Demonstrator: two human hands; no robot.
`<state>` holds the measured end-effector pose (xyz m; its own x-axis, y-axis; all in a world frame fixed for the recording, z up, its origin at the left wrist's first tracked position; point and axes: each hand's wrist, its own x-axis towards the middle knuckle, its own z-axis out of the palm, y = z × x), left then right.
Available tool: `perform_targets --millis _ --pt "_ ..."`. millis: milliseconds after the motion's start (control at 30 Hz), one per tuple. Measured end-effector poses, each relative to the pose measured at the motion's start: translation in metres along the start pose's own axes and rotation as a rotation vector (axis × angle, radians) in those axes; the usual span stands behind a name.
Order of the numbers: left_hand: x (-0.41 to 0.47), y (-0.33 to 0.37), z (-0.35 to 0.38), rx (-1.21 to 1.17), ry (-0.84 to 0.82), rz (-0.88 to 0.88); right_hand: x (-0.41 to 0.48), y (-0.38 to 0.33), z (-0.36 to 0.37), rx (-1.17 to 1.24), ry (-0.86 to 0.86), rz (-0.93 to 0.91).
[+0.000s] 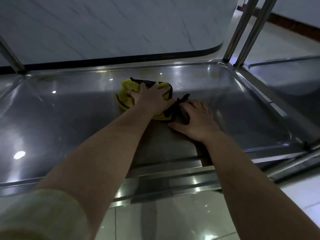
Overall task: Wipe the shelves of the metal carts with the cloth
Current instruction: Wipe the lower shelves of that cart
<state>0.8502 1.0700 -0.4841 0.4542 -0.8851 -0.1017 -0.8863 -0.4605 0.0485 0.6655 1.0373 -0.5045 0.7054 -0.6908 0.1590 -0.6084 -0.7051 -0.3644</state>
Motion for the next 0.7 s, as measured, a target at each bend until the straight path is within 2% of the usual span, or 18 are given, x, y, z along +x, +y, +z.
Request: perform_targets --millis 133,300,400,500,600,700 --pt "-0.067 -0.005 0.012 -0.010 0.022 0.050 -0.001 -0.001 -0.003 0.016 -0.074 -0.006" --pt "-0.156 -0.011 0.028 -0.050 0.082 0.079 -0.001 0.001 -0.005 0.150 -0.057 0.001" --pt "-0.173 -0.011 0.022 -0.094 0.039 0.095 0.000 -0.002 -0.005 0.125 -0.054 0.033" --pt "-0.174 -0.014 0.004 -0.282 0.003 0.099 -0.002 -0.004 -0.008 0.197 -0.007 0.067" --pt "-0.177 -0.040 -0.011 -0.481 0.148 0.061 -0.007 -0.012 -0.018 0.334 -0.040 0.158" --pt "-0.177 -0.084 -0.020 -0.412 0.236 0.040 -0.028 -0.037 -0.029 0.506 -0.010 0.149"
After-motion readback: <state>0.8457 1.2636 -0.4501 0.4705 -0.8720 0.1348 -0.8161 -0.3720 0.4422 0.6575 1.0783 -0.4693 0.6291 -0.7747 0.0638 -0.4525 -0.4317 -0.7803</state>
